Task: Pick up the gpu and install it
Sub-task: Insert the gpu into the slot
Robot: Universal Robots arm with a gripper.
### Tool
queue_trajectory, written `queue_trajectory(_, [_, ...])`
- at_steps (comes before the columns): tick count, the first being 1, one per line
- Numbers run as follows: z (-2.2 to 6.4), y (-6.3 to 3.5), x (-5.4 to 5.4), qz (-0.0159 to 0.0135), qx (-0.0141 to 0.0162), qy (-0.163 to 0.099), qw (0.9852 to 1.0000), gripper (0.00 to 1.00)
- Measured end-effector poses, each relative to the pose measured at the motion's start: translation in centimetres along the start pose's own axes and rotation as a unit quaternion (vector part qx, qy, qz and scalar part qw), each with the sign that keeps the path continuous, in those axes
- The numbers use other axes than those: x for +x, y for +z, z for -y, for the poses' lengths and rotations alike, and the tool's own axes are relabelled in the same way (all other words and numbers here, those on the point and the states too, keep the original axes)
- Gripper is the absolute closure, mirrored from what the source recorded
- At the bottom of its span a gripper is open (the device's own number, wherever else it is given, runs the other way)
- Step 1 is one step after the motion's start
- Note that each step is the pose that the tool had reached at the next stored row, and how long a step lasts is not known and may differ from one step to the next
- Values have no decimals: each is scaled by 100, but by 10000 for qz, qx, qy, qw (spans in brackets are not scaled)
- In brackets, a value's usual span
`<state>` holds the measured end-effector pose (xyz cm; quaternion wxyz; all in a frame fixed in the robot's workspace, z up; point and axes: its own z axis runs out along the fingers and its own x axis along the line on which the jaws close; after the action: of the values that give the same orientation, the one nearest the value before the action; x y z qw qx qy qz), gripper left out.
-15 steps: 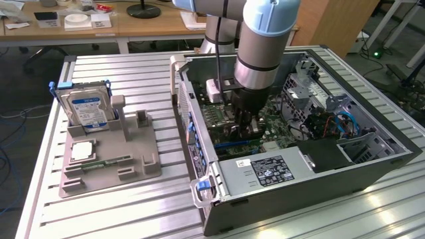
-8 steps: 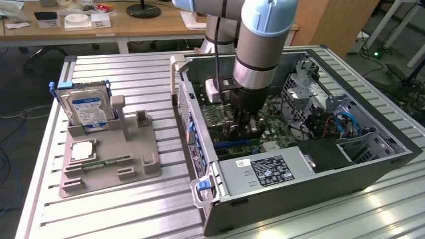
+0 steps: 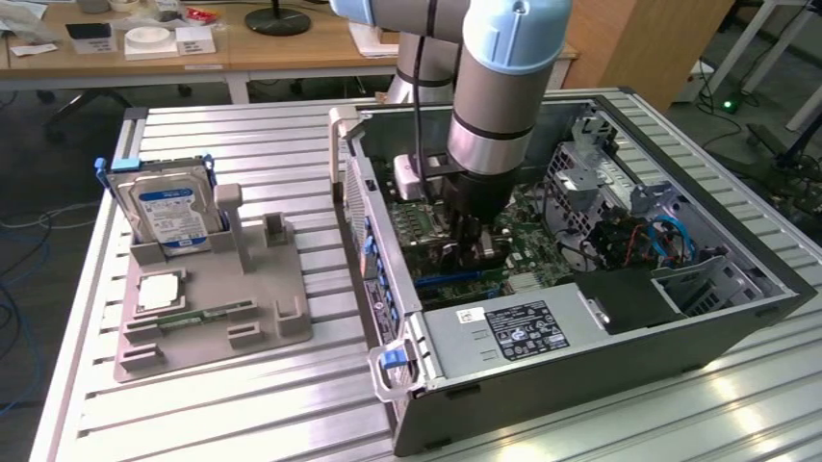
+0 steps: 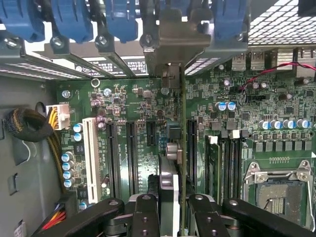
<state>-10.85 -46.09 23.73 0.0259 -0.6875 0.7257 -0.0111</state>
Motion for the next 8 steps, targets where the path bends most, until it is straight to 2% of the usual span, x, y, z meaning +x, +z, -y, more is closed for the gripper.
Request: queue_trajectory(8, [-3, 9, 0, 0, -1, 1, 10000, 72])
